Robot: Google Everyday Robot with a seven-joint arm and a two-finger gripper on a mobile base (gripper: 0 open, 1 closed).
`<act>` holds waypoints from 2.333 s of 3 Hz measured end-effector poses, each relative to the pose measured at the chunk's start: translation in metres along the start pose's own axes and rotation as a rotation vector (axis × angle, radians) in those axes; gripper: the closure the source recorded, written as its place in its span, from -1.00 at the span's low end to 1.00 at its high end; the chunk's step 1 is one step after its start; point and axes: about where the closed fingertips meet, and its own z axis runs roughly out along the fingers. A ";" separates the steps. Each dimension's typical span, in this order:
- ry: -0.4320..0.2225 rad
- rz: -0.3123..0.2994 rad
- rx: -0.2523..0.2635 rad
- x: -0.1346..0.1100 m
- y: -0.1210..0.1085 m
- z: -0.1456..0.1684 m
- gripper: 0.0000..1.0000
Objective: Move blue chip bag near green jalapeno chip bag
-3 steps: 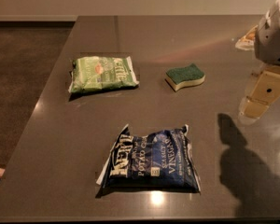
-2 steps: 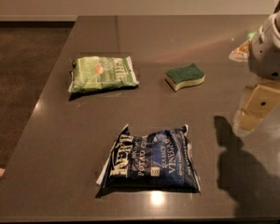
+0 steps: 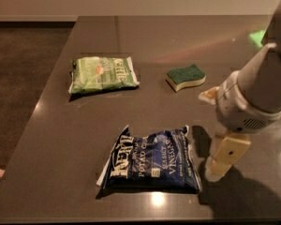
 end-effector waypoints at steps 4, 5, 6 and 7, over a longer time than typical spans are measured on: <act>0.095 -0.214 -0.084 -0.079 0.040 0.058 0.00; 0.096 -0.247 -0.050 -0.105 0.027 0.046 0.46; 0.095 -0.271 -0.005 -0.134 -0.002 0.040 0.91; 0.099 -0.274 0.032 -0.161 -0.040 0.040 1.00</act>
Offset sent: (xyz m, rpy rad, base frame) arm -0.0382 0.0970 -0.0726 -0.0757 0.0660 0.2649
